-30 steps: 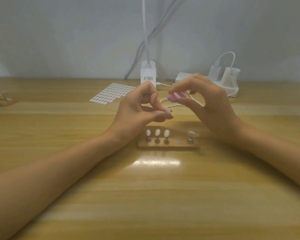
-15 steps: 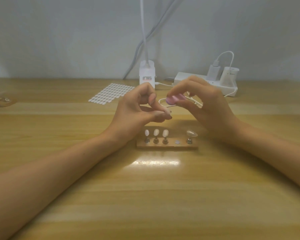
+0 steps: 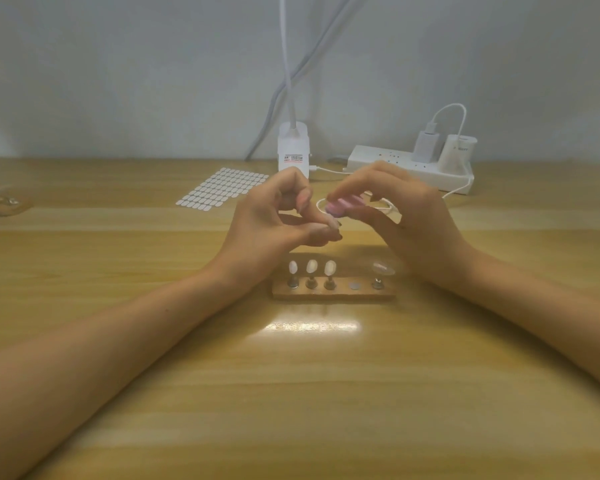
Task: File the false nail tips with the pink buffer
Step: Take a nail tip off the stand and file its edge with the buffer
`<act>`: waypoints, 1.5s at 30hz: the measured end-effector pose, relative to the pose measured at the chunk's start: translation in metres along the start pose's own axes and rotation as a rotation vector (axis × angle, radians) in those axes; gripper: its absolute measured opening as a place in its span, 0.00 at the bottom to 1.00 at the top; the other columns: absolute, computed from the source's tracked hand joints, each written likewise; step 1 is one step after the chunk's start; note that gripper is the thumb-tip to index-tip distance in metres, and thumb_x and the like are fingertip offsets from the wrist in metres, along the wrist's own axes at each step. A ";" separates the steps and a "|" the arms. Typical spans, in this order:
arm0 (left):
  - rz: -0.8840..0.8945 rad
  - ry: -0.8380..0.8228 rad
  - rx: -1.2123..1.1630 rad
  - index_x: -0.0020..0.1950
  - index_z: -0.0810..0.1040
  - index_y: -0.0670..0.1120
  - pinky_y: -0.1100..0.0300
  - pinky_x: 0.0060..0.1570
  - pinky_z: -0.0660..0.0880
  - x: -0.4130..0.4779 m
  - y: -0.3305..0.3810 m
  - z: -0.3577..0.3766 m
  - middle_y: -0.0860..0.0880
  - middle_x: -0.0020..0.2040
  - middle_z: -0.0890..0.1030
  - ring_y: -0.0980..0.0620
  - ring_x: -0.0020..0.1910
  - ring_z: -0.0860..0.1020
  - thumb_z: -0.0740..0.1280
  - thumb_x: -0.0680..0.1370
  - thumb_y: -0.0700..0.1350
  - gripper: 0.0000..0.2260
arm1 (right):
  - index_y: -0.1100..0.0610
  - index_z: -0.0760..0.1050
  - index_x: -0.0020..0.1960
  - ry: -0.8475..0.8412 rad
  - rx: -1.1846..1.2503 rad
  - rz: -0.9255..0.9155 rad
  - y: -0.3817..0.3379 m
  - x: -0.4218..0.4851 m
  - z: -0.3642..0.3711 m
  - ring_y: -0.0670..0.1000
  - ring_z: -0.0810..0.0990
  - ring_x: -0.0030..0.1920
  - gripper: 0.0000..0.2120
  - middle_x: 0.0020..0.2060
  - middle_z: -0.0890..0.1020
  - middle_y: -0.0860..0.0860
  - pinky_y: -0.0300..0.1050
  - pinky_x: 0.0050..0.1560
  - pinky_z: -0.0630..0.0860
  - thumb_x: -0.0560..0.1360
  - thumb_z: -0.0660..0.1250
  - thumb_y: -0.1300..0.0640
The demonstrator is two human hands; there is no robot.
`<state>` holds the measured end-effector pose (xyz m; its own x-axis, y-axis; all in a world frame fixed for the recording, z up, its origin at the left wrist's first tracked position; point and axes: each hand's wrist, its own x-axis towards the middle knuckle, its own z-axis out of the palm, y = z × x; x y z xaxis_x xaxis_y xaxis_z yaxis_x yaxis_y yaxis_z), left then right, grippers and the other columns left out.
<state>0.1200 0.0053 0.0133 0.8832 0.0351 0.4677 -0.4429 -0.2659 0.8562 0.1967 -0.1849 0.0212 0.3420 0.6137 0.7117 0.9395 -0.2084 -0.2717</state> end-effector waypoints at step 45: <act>-0.075 0.006 -0.013 0.45 0.66 0.43 0.51 0.40 0.84 -0.002 0.002 0.002 0.39 0.42 0.85 0.43 0.38 0.87 0.76 0.73 0.31 0.18 | 0.61 0.83 0.53 0.092 0.031 0.034 0.006 -0.004 -0.006 0.50 0.79 0.46 0.05 0.45 0.82 0.54 0.42 0.49 0.75 0.77 0.72 0.64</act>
<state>0.1180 0.0029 0.0139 0.9133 0.0599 0.4029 -0.3771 -0.2494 0.8920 0.2006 -0.1931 0.0202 0.3750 0.5342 0.7576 0.9269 -0.2033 -0.3154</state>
